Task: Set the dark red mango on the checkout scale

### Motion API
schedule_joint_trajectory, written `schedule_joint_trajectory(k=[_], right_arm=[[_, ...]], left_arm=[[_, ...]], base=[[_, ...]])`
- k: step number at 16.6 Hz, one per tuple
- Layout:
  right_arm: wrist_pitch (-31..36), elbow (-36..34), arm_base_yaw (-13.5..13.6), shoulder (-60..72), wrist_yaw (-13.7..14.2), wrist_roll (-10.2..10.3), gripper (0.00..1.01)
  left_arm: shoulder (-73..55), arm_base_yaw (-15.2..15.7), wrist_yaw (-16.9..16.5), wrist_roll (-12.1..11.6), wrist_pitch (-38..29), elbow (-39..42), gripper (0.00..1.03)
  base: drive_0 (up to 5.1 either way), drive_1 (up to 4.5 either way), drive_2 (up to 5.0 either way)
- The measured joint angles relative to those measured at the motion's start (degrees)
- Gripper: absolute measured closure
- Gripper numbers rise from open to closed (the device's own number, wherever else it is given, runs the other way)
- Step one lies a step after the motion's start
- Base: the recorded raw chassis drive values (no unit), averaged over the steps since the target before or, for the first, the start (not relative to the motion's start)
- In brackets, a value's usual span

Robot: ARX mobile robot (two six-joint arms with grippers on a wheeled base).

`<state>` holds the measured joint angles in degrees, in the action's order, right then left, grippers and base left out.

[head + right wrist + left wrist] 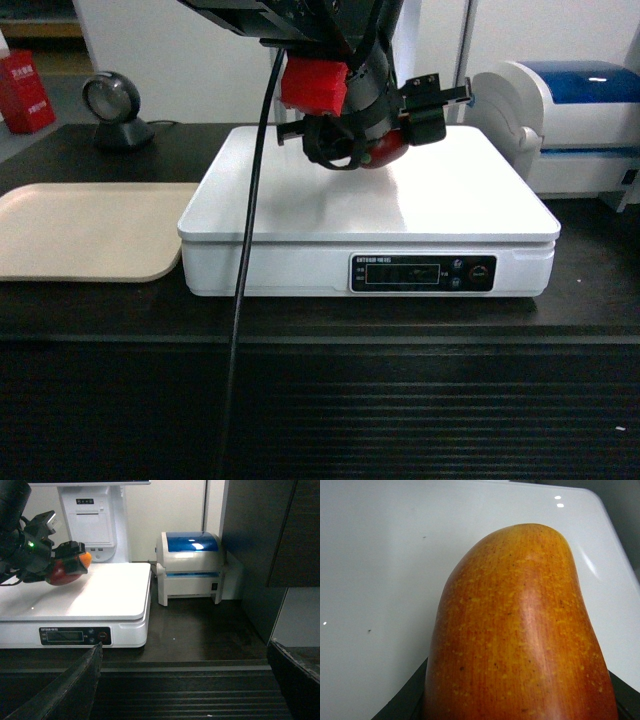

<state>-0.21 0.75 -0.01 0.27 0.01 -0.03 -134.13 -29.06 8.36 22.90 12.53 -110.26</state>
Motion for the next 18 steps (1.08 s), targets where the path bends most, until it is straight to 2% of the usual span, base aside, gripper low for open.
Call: schedule_joint_trajectory(k=[1, 3, 8, 9, 10, 11, 13, 15, 18], right_arm=[[0.02, 0.00, 0.00, -0.02, 0.00, 0.00, 0.03], [0.00, 0.00, 0.00, -0.02, 0.00, 0.00, 0.03], [0.00, 0.00, 0.00, -0.02, 0.00, 0.00, 0.03], [0.02, 0.00, 0.00, 0.00, 0.00, 0.00, 0.03], [0.00, 0.00, 0.00, 0.00, 0.00, 0.00, 0.03], [0.00, 0.00, 0.00, 0.00, -0.02, 0.00, 0.03], [0.02, 0.00, 0.00, -0.02, 0.00, 0.00, 0.03], [0.00, 0.00, 0.00, 0.00, 0.00, 0.00, 0.03], [0.02, 0.00, 0.00, 0.00, 0.00, 0.00, 0.03]], left_arm=[[-1.31, 0.00, 1.49, 0.94, 1.66, -2.21, 0.43], [-2.95, 0.02, 2.21, 2.36, 3.76, -4.83, 0.43], [-4.22, 0.00, 2.58, 3.02, 4.39, -6.05, 0.43], [-4.50, -0.37, 3.15, 3.65, 4.24, -6.08, 0.27], [-4.50, -0.55, 3.06, 3.43, 3.54, -5.49, 0.03], [-4.48, -0.63, 2.82, 2.95, 2.47, -4.85, 0.06], [-3.65, -0.87, 2.40, 1.46, -0.55, -2.54, 0.05], [-1.62, -1.44, 2.38, -2.19, -5.01, 0.92, 0.05], [3.50, -2.43, 2.32, -9.44, -11.26, 4.96, 0.05]], base=[[0.0, 0.00, 0.0], [0.0, 0.00, 0.0], [0.0, 0.00, 0.0], [0.0, 0.00, 0.0], [0.0, 0.00, 0.0], [0.0, 0.00, 0.0], [0.0, 0.00, 0.0], [0.0, 0.00, 0.0], [0.0, 0.00, 0.0]])
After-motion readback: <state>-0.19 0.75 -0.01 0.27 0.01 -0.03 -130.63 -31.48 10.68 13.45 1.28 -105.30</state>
